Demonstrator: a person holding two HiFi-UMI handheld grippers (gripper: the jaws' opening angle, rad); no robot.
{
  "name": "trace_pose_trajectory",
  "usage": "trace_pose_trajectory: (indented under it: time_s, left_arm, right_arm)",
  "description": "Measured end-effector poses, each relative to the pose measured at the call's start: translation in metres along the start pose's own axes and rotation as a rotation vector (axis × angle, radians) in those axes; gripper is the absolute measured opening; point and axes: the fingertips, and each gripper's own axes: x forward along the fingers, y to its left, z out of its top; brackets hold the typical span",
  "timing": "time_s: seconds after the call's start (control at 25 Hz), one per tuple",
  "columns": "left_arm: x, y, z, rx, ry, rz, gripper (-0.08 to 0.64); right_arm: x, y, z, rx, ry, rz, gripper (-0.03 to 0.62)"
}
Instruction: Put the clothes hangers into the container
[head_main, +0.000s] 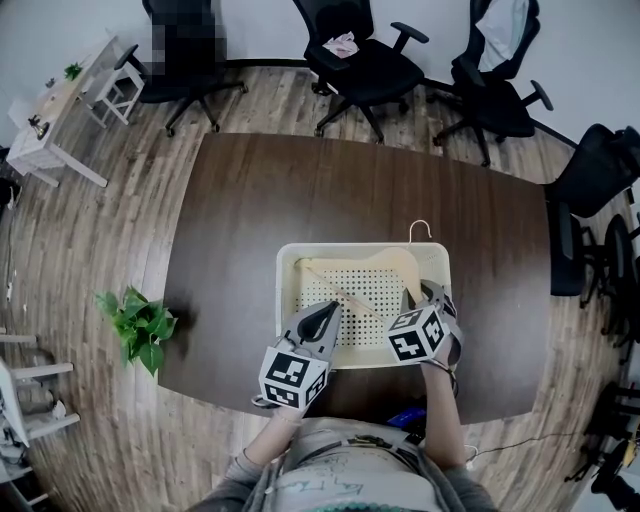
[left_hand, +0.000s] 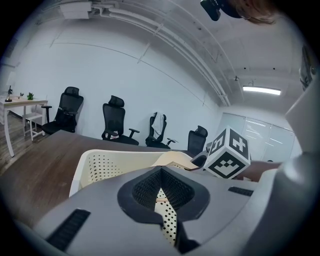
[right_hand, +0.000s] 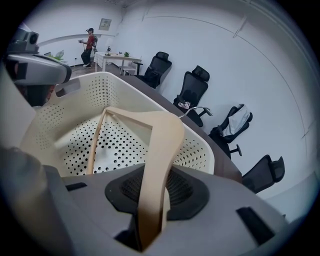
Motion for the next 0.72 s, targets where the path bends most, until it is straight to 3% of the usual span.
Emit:
trace_pose_trajectory:
  time_s: [0.72]
  left_arm:
    - [0.0028, 0.0010, -0.0029, -0.007, 0.013, -0.002, 0.011]
  right_arm:
    - [0.0094, -0.0034, -0.0091, -0.019, 0.102, -0.059, 0.094]
